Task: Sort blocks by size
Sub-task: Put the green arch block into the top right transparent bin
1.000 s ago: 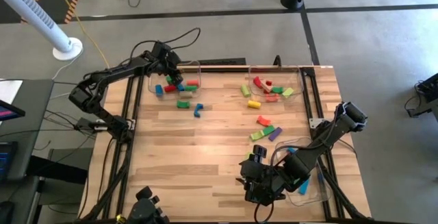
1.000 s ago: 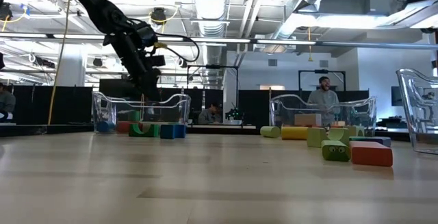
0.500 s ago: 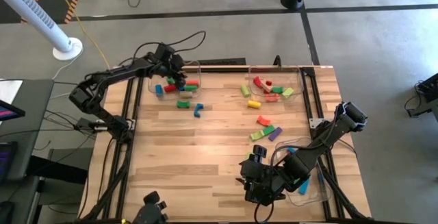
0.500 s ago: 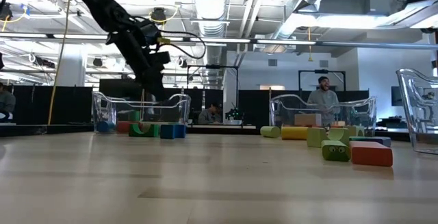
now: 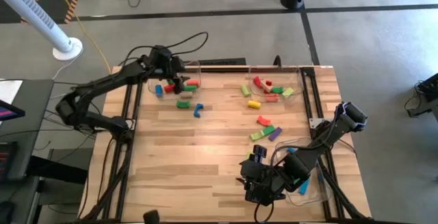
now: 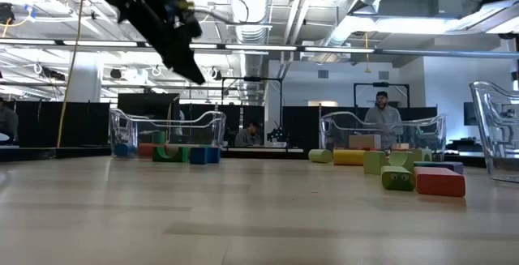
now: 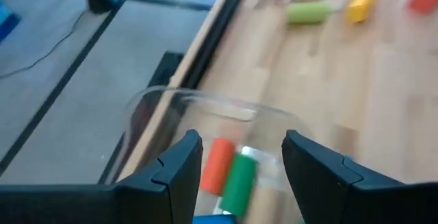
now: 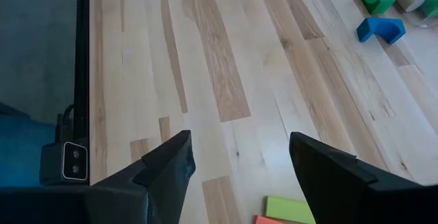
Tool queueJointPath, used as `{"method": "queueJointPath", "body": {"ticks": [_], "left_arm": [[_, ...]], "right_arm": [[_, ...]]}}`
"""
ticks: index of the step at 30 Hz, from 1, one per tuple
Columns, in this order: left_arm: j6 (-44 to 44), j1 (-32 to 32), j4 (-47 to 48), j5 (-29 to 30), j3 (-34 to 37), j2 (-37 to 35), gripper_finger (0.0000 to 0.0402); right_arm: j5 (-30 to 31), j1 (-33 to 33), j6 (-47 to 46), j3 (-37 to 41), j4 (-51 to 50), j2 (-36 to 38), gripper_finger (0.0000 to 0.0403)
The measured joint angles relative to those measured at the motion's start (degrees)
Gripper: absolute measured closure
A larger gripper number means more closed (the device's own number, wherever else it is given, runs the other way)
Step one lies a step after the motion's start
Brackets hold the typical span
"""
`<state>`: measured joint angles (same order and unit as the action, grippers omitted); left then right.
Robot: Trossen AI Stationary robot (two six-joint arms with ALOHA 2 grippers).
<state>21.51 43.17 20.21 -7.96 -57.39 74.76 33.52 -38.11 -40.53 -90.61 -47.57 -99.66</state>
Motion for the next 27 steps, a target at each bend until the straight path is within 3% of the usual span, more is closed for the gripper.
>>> {"method": "queueJointPath", "body": {"ticks": [7,10,19,27], "left_arm": [[-3.8,-3.3,3.3,-9.5,0.0,-10.8,0.0209],[-5.5,-5.3,5.1,-10.6,0.0,-15.1,0.0209],[-8.5,-11.5,14.9,-8.4,1.6,-20.4,0.0209],[-12.1,-15.9,12.0,-2.6,9.5,-20.3,0.0209]], "right_arm": [[0.0,0.0,0.5,0.0,0.0,0.0,0.0128],[0.0,0.0,0.5,0.0,-0.3,0.0,0.0128],[-0.1,0.0,2.7,0.0,-0.4,0.0,0.0128],[-0.2,0.0,3.5,0.0,-0.4,0.0,0.0128]]}}
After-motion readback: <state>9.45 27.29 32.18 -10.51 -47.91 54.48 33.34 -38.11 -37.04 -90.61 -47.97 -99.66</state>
